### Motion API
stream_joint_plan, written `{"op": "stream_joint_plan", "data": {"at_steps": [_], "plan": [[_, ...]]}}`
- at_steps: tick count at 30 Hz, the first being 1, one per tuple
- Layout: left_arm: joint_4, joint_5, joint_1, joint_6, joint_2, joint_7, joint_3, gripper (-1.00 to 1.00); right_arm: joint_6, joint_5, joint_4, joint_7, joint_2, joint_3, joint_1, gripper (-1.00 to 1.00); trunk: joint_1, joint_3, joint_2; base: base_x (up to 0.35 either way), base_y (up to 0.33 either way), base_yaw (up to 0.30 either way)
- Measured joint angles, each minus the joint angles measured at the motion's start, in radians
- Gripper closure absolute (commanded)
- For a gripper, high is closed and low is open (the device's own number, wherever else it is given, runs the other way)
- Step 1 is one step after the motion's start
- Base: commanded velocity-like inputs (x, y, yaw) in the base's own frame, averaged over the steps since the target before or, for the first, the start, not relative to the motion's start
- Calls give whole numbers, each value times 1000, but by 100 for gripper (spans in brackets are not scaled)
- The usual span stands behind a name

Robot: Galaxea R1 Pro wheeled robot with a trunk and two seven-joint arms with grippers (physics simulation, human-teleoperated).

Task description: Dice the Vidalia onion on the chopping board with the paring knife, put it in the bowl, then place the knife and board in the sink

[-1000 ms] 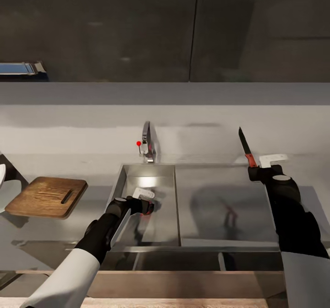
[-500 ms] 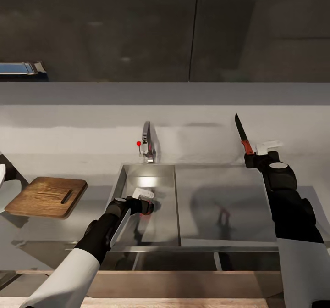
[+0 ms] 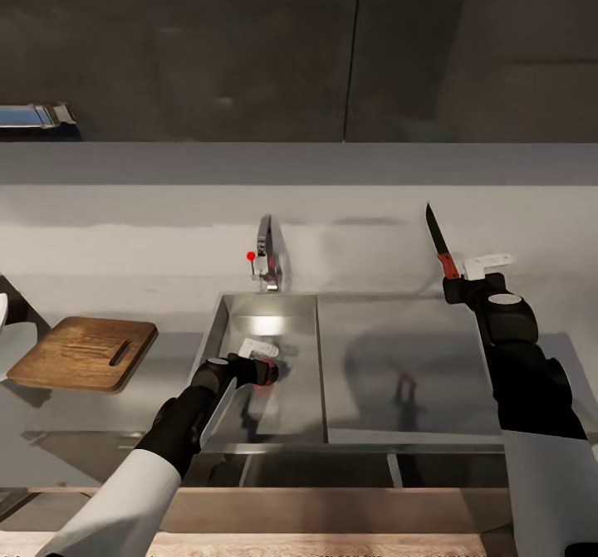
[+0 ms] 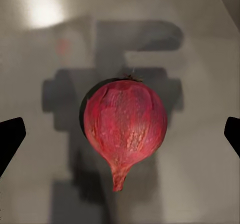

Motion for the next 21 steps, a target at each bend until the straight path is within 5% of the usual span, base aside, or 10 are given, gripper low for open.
{"op": "stream_joint_plan", "data": {"at_steps": [21], "plan": [[-2,0,0,-48,0,3,0,-100,0,0,0,0,0,0,0,100,0,-19,0,0,0,0]]}}
